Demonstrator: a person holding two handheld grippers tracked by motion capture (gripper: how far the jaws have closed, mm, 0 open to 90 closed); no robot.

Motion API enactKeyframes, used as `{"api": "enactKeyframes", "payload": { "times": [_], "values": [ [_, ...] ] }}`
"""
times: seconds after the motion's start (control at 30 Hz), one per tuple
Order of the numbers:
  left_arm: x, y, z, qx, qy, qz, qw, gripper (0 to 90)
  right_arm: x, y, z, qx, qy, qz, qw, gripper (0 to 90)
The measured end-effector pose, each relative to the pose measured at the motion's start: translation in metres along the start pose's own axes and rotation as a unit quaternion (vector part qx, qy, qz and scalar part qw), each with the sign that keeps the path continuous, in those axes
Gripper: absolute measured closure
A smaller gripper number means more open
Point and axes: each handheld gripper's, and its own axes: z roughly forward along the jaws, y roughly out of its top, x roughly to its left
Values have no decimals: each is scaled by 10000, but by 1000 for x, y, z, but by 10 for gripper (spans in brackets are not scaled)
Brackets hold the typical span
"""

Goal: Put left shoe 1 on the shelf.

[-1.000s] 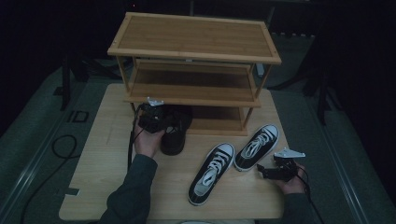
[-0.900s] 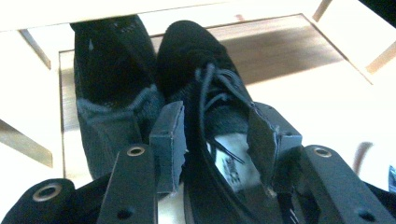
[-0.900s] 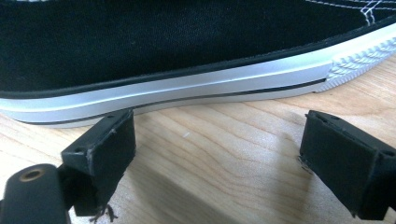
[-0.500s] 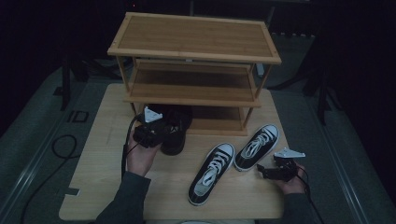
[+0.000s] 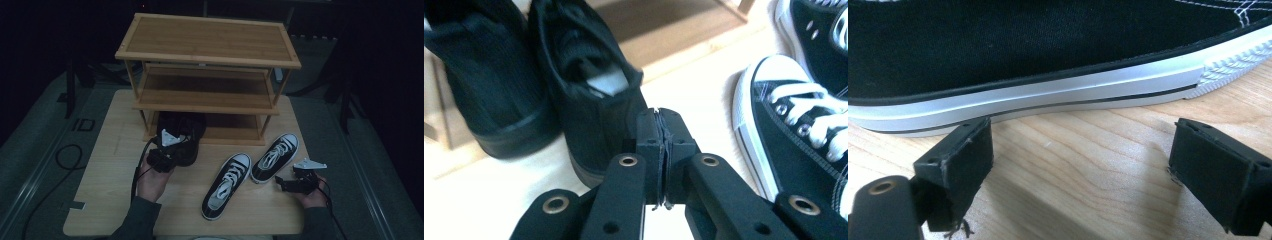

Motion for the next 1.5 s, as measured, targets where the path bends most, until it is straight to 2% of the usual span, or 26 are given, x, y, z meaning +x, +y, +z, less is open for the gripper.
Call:
{"api": "enactKeyframes", "payload": {
  "times": [0.17, 0.23, 0.33, 0.47, 0.6, 0.8, 0.93, 1.27, 1.37, 1.5],
  "values": [
    [1, -9, 21, 259, 82, -45, 9996, 894, 0, 0, 0, 2, 1, -7, 10000, 103],
    [1, -9, 21, 259, 82, -45, 9996, 894, 0, 0, 0, 2, 1, -9, 10000, 103],
    [1, -12, 29, 404, 195, 2, 9990, 894, 0, 0, 0, -1, 0, -16, 10000, 103],
    [1, -12, 34, 427, 287, 4, 9987, 894, 0, 0, 0, -2, 1, -19, 10000, 103],
    [2, -8, 38, 340, 259, -86, 9991, 894, 0, 0, 0, 2, 4, -9, 10000, 103],
    [1, -2, 44, 285, 257, -99, 9992, 894, 0, 0, 0, 3, 6, -11, 10000, 103],
    [-2, -1, 46, 324, 282, -27, 9991, 887, 0, 0, 0, 3, 7, -6, 10000, 103],
    [3, -15, 41, 462, 176, -87, 9987, 887, 0, 0, 0, 2, 10, -10, 10000, 103],
    [2, -20, 42, 620, 245, -18, 9978, 879, 0, 0, 0, 9, 10, -15, 10000, 103],
    [4, -23, 42, 648, 308, -40, 9974, 879, 0, 0, 0, 10, 9, -15, 10000, 103]
  ]
}}
